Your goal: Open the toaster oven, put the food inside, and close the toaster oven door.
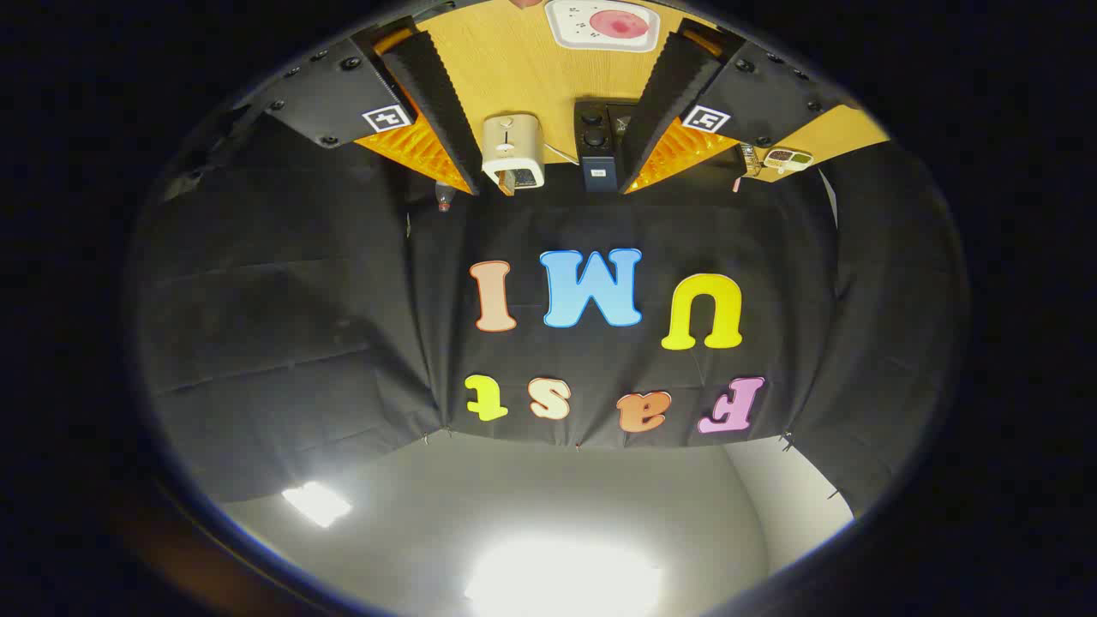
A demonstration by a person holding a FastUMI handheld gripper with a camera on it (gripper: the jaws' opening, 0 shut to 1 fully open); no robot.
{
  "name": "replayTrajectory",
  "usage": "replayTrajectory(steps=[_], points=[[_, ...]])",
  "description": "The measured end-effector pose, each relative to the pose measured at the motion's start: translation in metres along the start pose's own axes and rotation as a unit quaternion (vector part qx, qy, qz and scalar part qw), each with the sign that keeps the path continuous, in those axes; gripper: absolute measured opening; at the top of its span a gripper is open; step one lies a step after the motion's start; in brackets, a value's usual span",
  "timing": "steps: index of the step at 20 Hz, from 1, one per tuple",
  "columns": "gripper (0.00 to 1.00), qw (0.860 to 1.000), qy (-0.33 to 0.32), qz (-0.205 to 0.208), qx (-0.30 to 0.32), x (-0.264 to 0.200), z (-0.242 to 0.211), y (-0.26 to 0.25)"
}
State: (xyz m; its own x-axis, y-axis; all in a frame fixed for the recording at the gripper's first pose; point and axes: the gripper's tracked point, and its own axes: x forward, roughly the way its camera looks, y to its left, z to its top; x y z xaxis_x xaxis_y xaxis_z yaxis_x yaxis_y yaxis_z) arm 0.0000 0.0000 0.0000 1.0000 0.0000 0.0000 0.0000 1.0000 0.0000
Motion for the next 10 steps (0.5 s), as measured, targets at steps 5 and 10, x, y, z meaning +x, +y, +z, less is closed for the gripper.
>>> replayTrajectory(steps=[5,10], points=[[0.98,1.000,-0.007,0.000,0.001,-0.0065,0.0048,0.0023],[0.98,1.000,-0.008,0.002,-0.001,-0.0094,0.0056,0.0049]])
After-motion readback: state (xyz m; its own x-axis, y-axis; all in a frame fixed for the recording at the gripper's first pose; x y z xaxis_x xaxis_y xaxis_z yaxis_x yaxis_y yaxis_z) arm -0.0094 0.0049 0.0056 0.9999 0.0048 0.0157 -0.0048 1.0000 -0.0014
